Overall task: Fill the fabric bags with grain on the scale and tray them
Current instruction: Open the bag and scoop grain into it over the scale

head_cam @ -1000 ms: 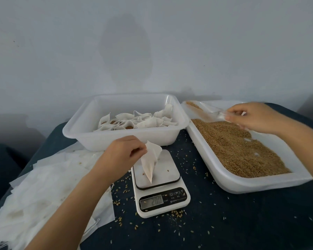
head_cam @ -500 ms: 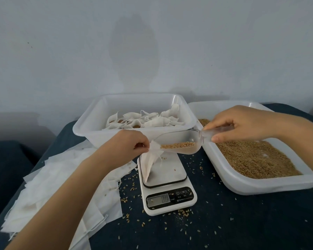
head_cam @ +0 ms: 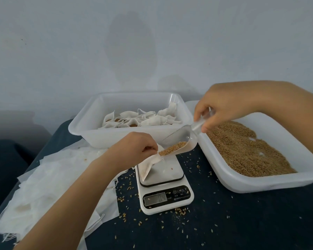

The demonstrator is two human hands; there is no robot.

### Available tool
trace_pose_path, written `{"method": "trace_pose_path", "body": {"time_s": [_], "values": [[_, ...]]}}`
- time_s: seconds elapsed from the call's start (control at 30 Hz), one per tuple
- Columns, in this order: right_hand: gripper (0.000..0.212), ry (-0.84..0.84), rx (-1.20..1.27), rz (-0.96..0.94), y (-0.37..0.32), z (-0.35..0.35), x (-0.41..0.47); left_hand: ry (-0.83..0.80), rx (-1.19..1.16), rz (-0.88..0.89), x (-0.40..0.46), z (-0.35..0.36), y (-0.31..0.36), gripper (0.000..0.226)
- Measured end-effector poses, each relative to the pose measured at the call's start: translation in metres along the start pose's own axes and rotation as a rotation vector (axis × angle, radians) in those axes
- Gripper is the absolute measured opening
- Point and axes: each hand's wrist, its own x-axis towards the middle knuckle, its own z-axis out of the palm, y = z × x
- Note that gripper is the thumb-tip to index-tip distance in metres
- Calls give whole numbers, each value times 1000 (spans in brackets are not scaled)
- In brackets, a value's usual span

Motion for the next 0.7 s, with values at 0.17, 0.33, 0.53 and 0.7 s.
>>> {"method": "trace_pose_path", "body": {"time_s": [0.17,0.33,0.53,0.7], "values": [[29,-21,-117,-5,-18,-18,15,59,-22,-1,-5,0,-3,10],[35,-26,-175,1,-30,-29,19,94,-20,-13,-8,-1,-6,10],[36,14,-287,-48,-40,-31,17,113,-14,-17,-10,0,-7,10],[24,81,-208,-12,-28,-30,6,142,-11,-47,-12,1,-9,10]]}}
